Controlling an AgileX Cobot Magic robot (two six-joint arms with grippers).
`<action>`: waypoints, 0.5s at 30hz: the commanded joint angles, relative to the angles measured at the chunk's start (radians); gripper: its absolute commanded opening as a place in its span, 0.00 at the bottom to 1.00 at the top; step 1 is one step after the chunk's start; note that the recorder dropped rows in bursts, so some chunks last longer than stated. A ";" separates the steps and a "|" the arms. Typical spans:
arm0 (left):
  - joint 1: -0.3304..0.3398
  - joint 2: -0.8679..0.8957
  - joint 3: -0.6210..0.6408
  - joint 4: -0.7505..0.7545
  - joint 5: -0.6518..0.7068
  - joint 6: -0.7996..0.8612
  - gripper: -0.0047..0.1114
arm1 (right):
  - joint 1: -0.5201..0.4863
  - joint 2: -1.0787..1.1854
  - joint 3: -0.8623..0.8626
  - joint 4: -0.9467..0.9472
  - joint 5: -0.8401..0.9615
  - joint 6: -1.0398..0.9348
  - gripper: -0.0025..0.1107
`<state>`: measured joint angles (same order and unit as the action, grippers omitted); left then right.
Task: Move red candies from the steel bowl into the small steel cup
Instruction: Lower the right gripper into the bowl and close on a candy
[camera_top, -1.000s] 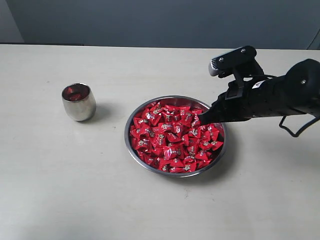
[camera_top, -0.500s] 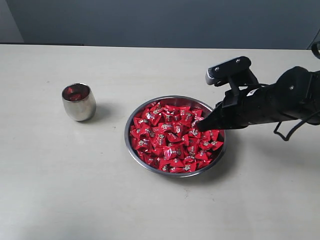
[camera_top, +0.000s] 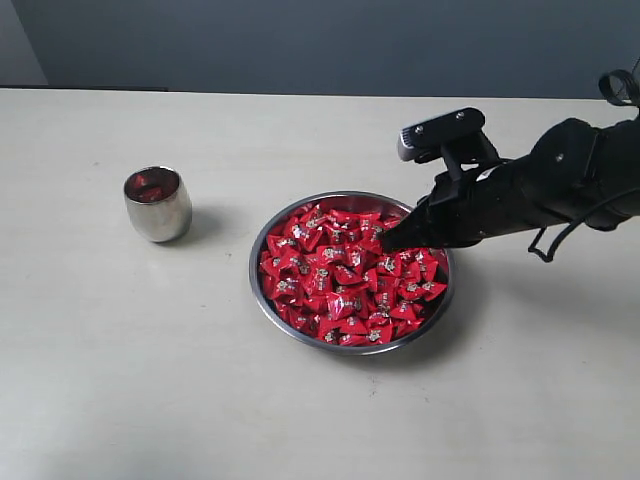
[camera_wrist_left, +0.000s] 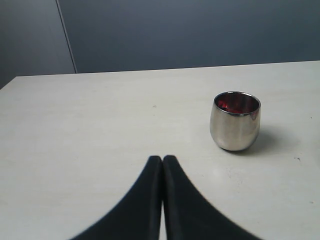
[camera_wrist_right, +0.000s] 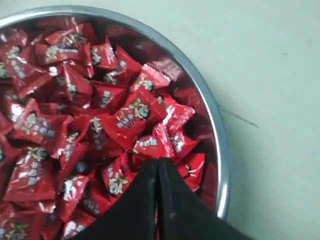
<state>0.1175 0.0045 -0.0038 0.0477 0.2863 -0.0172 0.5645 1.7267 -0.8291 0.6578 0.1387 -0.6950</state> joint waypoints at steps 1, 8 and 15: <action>0.001 -0.004 0.004 -0.002 -0.002 -0.002 0.04 | 0.031 0.001 -0.050 0.020 0.050 -0.020 0.02; 0.001 -0.004 0.004 -0.002 -0.002 -0.002 0.04 | 0.086 0.114 -0.113 0.017 0.008 -0.057 0.02; 0.001 -0.004 0.004 -0.002 -0.002 -0.002 0.04 | 0.086 0.124 -0.113 0.009 -0.004 -0.057 0.41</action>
<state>0.1175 0.0045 -0.0038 0.0477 0.2863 -0.0172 0.6497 1.8508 -0.9386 0.6640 0.1463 -0.7468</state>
